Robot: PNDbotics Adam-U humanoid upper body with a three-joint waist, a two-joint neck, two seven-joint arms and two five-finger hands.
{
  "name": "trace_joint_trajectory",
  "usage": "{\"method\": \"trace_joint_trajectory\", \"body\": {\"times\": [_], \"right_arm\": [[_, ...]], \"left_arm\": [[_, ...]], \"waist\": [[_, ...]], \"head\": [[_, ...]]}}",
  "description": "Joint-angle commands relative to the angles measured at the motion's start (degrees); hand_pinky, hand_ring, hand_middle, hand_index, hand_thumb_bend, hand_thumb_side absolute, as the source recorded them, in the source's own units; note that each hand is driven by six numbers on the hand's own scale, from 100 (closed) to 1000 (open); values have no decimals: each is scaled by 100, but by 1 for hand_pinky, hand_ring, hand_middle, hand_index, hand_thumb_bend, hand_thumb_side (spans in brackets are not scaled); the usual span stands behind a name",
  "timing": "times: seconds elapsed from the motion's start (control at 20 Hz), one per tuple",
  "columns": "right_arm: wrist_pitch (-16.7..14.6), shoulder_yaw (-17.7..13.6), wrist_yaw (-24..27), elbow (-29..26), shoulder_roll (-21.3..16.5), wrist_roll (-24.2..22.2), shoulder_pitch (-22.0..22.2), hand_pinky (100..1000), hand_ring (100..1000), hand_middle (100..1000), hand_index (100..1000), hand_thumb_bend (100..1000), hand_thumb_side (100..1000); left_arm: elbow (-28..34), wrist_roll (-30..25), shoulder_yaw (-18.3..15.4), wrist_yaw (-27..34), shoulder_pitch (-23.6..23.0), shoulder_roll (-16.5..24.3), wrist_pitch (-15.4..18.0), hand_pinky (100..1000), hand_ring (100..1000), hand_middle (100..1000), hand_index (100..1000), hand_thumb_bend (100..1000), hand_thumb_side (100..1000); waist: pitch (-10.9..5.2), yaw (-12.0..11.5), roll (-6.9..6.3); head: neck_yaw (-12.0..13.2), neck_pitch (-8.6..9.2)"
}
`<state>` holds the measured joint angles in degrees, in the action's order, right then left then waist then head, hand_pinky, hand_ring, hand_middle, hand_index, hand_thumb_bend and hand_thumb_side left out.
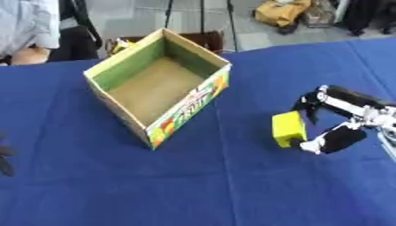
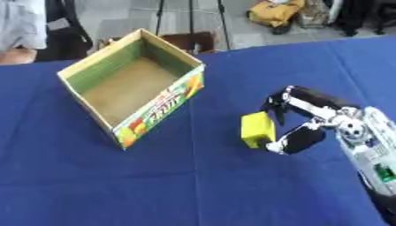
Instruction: Pick up objects on the table and place them in the box.
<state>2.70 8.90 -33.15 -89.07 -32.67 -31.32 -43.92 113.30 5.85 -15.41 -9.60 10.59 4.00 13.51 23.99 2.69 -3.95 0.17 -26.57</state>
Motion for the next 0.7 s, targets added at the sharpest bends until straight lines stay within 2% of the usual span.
{"method": "trace_joint_trajectory", "body": {"times": [0.05, 0.3, 0.7], "right_arm": [[91, -124, 84, -253, -69, 168, -169, 731, 791, 332, 405, 138, 185], [208, -175, 144, -395, -4, 370, -342, 730, 789, 321, 392, 168, 170], [317, -125, 231, -476, 224, 606, -885, 721, 781, 310, 367, 204, 120]], "left_arm": [[129, 2, -23, 49, 29, 50, -4, 269, 476, 558, 888, 352, 966], [129, -5, -19, 54, 25, 53, -3, 268, 476, 558, 888, 350, 965], [129, -24, -3, 66, 11, 66, -7, 268, 476, 558, 888, 349, 965]], "waist": [[-119, -13, 28], [-124, -28, 32], [-145, -80, 60]], "head": [[2, 84], [2, 96], [-22, 90]]}}
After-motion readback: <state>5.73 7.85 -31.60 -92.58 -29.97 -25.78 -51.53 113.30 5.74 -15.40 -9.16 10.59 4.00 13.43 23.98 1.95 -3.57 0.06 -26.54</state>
